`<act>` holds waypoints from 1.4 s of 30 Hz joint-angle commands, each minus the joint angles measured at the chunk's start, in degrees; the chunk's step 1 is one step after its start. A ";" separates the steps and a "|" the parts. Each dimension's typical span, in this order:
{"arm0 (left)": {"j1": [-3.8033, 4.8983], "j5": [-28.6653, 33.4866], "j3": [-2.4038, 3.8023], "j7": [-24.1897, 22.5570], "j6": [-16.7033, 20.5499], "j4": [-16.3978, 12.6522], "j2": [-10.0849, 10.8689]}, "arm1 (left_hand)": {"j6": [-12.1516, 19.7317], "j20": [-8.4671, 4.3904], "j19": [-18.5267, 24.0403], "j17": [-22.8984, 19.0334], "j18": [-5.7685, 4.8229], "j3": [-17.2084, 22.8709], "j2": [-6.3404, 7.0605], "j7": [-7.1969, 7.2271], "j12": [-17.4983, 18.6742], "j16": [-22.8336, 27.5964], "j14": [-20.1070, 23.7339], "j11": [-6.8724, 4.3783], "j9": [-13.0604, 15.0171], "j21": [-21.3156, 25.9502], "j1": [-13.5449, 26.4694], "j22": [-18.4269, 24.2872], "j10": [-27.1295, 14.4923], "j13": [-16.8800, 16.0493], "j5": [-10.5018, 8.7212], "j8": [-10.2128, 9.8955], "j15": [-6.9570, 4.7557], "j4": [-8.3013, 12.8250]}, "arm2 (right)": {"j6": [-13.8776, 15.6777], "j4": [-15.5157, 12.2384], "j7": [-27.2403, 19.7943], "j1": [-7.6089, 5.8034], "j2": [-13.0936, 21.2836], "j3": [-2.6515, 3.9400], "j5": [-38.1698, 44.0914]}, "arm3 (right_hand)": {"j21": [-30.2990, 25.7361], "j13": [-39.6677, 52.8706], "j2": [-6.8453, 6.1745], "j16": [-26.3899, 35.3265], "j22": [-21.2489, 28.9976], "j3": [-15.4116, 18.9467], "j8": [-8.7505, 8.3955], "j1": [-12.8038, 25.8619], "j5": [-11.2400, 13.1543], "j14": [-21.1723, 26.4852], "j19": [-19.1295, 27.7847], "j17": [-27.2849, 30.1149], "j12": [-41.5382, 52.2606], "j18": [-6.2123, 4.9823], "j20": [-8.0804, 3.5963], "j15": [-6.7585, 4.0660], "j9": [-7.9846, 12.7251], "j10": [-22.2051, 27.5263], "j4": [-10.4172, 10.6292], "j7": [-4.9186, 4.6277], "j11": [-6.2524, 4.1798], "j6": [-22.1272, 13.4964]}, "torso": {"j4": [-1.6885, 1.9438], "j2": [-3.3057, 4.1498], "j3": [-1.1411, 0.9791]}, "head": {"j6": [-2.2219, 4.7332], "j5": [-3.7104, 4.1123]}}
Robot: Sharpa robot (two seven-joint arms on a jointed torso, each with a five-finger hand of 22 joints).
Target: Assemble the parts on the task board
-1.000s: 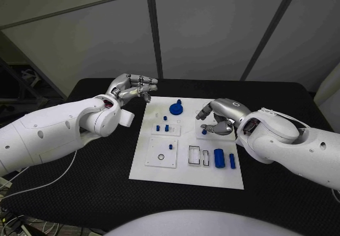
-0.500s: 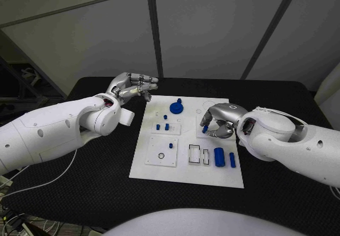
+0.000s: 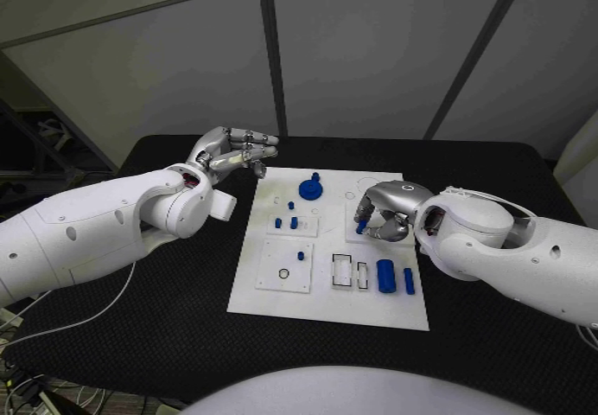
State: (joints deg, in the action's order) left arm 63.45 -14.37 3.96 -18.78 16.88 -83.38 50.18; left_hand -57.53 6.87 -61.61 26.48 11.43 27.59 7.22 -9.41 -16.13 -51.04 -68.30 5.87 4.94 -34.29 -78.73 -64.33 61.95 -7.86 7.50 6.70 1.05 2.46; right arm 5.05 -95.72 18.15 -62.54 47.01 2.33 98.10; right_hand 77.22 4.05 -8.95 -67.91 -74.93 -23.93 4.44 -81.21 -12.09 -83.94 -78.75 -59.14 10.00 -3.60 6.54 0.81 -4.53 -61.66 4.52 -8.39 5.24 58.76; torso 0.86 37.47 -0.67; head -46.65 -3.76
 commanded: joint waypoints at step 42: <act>0.02 0.14 0.04 -0.31 -0.55 0.54 -0.33 | 0.09 0.07 0.37 -0.16 -0.97 -0.52 -0.58 -0.38 -0.46 0.27 0.41 -0.08 -0.13 0.38 -0.16 0.08 -0.35 -0.12 -0.13 0.26 0.15 0.06 | 9.83 -6.17 -0.95 -0.12 2.67 1.26 -1.14 | 4.39 0.65 2.07 -3.24 -6.37 -1.62 1.54 -1.66 0.92 -1.87 -3.96 -2.72 0.58 0.92 -1.21 -1.75 -0.98 -7.59 -1.08 0.67 -1.58 5.89 | -0.03 -0.10 0.00 | 0.31 0.37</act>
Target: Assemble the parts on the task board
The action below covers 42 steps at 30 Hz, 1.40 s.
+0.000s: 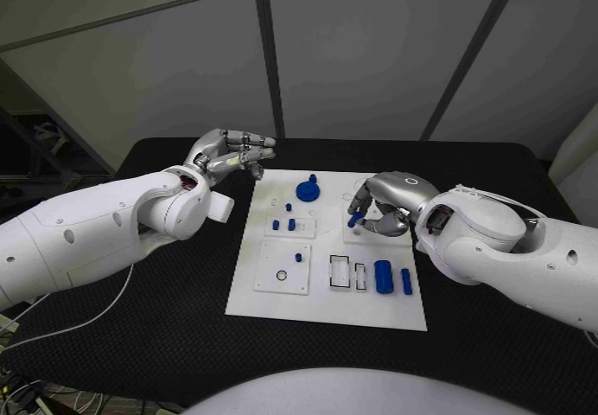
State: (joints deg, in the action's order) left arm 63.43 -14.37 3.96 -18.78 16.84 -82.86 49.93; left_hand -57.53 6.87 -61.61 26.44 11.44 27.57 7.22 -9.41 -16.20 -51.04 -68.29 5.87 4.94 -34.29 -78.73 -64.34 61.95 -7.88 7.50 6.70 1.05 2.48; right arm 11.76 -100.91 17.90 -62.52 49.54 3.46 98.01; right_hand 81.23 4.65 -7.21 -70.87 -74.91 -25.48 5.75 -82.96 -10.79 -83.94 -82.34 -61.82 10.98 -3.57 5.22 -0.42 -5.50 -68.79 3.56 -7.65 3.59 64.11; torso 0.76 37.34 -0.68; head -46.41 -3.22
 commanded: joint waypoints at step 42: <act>0.00 0.14 0.04 -0.35 -0.74 0.37 -1.36 | 0.09 0.07 0.37 -0.16 -0.98 -0.54 -0.61 -0.38 -0.47 0.28 0.41 -0.08 -0.16 0.41 -0.19 0.10 -0.38 -0.11 -0.13 0.28 0.15 0.07 | 0.51 4.46 -7.91 1.03 -16.65 -6.05 -4.01 | 0.54 0.01 0.34 -0.57 -6.56 0.01 0.16 0.23 -0.80 -1.94 -0.48 -0.24 -0.78 0.93 0.13 -0.46 -0.03 -0.61 -0.17 -0.16 0.12 0.71 | 0.16 0.13 0.03 | -1.06 -2.82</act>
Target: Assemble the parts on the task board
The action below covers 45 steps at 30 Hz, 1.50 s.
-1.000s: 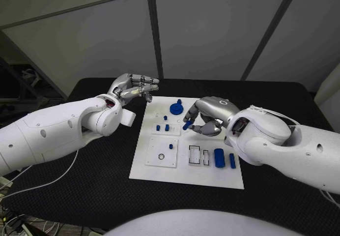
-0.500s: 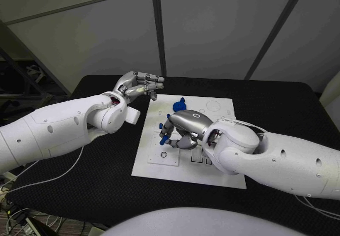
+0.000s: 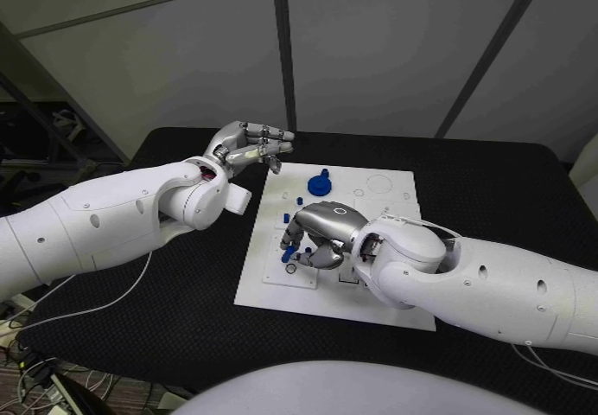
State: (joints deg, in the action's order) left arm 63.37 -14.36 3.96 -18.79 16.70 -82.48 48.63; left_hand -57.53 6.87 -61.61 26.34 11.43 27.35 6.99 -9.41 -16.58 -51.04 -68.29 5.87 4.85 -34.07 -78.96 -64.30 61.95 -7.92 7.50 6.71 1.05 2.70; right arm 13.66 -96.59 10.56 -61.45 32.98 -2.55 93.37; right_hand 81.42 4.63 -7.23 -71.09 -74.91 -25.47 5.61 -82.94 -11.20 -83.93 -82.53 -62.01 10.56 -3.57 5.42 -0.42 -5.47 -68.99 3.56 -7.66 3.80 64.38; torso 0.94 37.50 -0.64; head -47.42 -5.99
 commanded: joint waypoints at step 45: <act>0.07 0.13 0.04 -0.29 -0.64 0.09 -0.05 | 0.09 0.07 0.37 -0.06 -0.97 -0.32 -0.38 -0.38 -0.09 0.28 0.41 -0.08 -0.07 0.19 0.04 0.06 -0.38 -0.08 -0.13 0.27 0.15 -0.15 | -6.32 1.03 1.82 0.38 -0.81 -0.82 3.68 | 0.22 0.03 0.35 -0.31 -6.45 0.31 0.21 0.57 -0.52 -1.86 -0.12 0.24 -0.75 0.87 -0.05 -0.45 -0.10 -0.76 -0.22 -0.14 -0.08 0.65 | 0.03 -0.01 0.03 | -0.98 -0.59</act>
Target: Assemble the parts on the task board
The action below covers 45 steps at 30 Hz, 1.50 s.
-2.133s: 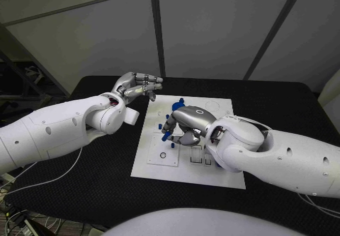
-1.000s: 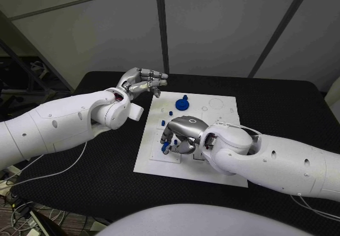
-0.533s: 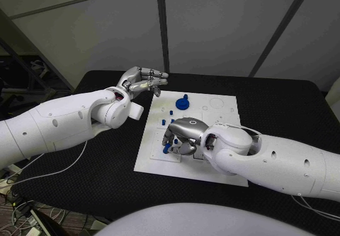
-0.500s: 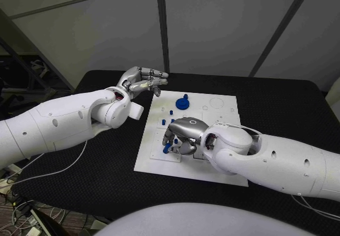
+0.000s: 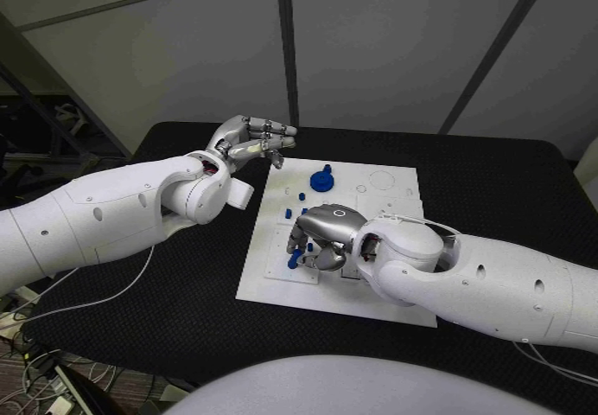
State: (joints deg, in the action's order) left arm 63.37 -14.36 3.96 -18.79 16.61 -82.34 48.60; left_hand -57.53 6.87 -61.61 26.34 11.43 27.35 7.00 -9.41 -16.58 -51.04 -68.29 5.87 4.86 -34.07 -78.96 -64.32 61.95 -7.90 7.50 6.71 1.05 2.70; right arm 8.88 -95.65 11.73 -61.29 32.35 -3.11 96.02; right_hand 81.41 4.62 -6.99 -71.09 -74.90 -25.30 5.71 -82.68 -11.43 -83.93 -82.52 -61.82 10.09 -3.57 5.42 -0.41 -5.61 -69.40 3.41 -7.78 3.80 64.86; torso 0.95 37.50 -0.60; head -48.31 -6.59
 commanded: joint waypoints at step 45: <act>0.06 0.12 0.04 -0.20 -0.72 0.12 -0.16 | 0.07 0.09 0.34 -0.20 -0.97 -0.44 -0.54 -0.41 -0.29 0.29 0.41 -0.05 -0.18 0.28 0.04 0.12 -0.53 -0.14 -0.13 0.32 0.16 -0.14 | 0.60 -1.29 2.66 0.57 -0.10 -0.34 4.47 | 0.25 0.03 0.19 -0.43 -6.50 0.32 0.03 0.63 -0.23 -1.84 -0.13 -0.01 -0.54 0.88 -0.02 -0.43 0.03 -0.47 0.05 0.01 -0.08 0.23 | -0.02 -0.01 -0.01 | -0.08 -0.16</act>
State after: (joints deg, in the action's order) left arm 63.37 -14.36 3.96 -18.77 16.50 -82.16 48.47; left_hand -57.53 6.87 -61.61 26.21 11.43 27.18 6.99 -9.41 -16.58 -51.04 -68.29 5.87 4.75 -34.07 -78.96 -64.26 61.95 -7.97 7.50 6.70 1.05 2.53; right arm 9.40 -96.85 13.69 -60.85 32.28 -3.27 99.59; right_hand 81.41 4.62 -6.91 -71.33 -74.90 -25.30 5.55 -82.60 -11.26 -83.93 -82.52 -61.77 9.75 -3.57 5.42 -0.41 -5.49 -69.40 3.41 -7.80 3.80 64.63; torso 0.90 37.46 -0.62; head -48.43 -6.75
